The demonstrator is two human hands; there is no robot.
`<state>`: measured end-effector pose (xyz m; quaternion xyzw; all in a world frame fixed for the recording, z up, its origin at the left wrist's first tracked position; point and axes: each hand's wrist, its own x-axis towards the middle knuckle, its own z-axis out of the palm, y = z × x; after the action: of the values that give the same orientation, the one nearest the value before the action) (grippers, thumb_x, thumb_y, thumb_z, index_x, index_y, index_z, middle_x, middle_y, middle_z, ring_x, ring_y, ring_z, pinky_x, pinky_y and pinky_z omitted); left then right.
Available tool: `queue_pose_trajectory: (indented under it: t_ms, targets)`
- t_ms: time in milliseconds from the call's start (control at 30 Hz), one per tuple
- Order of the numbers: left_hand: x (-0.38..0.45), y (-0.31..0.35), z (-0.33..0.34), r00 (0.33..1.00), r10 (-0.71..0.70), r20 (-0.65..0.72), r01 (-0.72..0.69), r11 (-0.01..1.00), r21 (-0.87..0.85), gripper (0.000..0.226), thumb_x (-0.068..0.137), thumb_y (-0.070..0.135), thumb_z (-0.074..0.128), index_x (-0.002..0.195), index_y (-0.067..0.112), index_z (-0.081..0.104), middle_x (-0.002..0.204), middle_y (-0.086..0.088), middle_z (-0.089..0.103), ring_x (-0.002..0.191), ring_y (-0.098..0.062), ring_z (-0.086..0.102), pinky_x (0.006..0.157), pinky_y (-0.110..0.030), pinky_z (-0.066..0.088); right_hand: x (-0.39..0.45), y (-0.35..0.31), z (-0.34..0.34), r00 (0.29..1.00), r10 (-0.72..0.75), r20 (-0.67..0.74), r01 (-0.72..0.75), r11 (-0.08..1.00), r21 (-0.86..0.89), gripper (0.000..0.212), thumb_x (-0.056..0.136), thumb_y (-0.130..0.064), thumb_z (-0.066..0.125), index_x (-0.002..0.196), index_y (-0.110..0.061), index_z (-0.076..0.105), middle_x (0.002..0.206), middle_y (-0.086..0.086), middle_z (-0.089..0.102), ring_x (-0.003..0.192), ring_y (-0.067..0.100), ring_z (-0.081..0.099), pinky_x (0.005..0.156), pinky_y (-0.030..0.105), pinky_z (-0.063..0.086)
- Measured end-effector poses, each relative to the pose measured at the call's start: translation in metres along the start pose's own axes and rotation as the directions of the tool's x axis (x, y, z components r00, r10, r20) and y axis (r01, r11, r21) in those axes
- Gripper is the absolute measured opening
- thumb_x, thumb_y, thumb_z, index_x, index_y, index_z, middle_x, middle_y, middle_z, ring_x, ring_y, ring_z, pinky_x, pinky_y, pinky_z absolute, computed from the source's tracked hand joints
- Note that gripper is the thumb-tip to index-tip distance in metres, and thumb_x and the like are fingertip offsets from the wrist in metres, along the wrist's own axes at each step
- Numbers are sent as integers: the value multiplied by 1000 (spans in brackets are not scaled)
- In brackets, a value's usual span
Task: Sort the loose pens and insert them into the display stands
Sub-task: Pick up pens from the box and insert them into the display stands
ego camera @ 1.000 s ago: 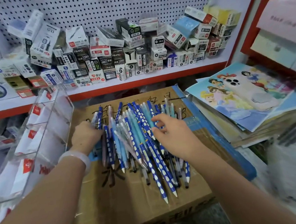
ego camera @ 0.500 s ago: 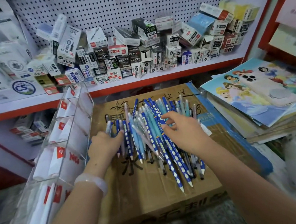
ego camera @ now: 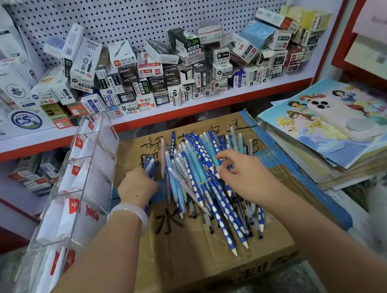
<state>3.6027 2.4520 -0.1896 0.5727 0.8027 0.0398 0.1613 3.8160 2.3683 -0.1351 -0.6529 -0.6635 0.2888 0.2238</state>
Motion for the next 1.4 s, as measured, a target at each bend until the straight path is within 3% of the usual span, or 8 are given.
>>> queue_pose_trajectory:
  t_ms: [233,333,467,600,733,900,1200,1400]
  targets:
    - [-12,-14,-7,994,-63,87,88,943,-321,25,84,26,63,87,5,49,85,-12,53,69,-22,49,56,-27,37,-7,-1,-5,1000,-15,-10,15,1000,-8,35,97,-32,43,131,-23,46,118,-1,58,101,18,61,105,46,37]
    - [-22,-23,-5,986,-45,161,143,727,-672,22,88,14,54,71,2,50,60,-13,52,48,-24,46,46,-25,32,-13,-5,-6,1000,-16,1,16,1000,-5,36,98,-30,42,133,-22,44,121,0,58,97,20,63,94,38,46]
    - [-47,-16,-14,977,116,181,95,523,-847,26,92,14,52,67,6,56,48,-7,55,38,-17,43,46,-24,35,-23,-9,-8,1000,-8,6,8,999,34,34,98,-28,41,131,-20,46,114,-1,60,88,20,64,81,33,50]
    - [-87,-2,-17,920,331,211,33,470,-882,40,94,19,50,56,14,63,47,-4,55,31,-12,43,36,-17,31,-25,-4,1,996,83,43,-91,966,243,30,97,-27,43,119,-12,57,111,5,64,94,21,64,89,40,51]
    - [-129,11,-11,852,458,255,24,452,-892,36,93,16,50,59,11,60,48,0,58,36,-11,48,41,-18,37,-35,-7,3,969,173,177,-247,698,672,36,97,-31,49,122,-7,57,97,5,66,80,13,62,74,24,55]
    - [-168,25,-21,784,554,282,-20,475,-880,25,74,28,62,52,16,68,63,-11,63,70,-29,48,66,-36,37,-54,-5,-10,988,139,62,-147,772,618,31,97,-31,47,101,-5,63,84,3,60,66,11,54,56,20,46]
    - [-225,52,-41,753,599,273,-75,490,-868,25,94,19,50,73,5,55,50,-1,60,25,-9,39,31,-14,30,-110,23,-79,980,186,-68,-41,526,850,15,99,-14,43,88,-7,50,79,11,63,57,11,56,51,17,49]
    - [-261,104,-30,714,655,248,-15,369,-929,34,95,24,47,68,5,56,50,-4,56,36,-12,49,46,-27,43,-155,94,-176,860,399,-319,16,603,798,18,101,-17,37,101,-2,47,76,14,59,45,8,62,47,16,51]
